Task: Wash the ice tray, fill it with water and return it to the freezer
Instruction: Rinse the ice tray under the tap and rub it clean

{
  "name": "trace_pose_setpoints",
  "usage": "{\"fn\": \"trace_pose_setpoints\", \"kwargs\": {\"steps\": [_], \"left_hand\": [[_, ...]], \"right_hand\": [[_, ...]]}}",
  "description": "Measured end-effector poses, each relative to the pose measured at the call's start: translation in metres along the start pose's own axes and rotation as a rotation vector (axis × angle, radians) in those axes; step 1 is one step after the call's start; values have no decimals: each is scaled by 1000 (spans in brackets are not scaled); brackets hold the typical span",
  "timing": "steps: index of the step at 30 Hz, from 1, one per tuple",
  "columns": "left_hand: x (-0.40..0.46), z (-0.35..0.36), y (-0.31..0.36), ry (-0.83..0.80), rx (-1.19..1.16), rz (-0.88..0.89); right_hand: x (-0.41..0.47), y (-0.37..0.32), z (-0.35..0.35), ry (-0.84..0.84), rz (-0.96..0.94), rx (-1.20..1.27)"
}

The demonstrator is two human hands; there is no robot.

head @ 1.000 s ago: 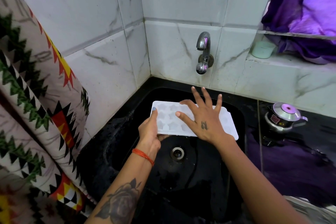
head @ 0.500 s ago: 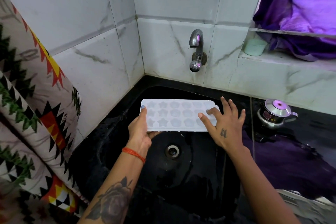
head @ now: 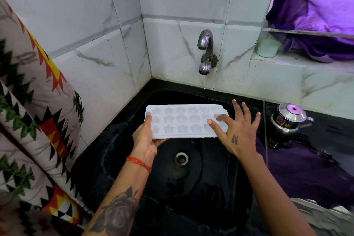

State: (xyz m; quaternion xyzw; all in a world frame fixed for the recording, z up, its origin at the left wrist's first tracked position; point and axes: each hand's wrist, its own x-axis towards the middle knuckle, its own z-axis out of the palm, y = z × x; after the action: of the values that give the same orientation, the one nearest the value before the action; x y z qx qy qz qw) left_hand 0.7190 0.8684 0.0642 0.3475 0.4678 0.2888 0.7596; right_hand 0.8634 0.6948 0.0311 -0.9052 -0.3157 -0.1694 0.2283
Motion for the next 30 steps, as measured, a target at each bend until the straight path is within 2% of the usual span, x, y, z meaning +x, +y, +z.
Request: {"fn": "trace_pose_setpoints", "kwargs": {"steps": [7,17,23,30], "left_hand": [[2,-1,1,3,0,6],[7,-5,1,2,0,9],[8,-5,2,5,-8,8],[10,-5,3,4,-10,7]], "right_hand": [[0,-1,1,-33,-3,109],[0,-1,2,-28,11,13],[3,-5,-1,-120,38,123],[4,-4,0,-93,18,134]]}}
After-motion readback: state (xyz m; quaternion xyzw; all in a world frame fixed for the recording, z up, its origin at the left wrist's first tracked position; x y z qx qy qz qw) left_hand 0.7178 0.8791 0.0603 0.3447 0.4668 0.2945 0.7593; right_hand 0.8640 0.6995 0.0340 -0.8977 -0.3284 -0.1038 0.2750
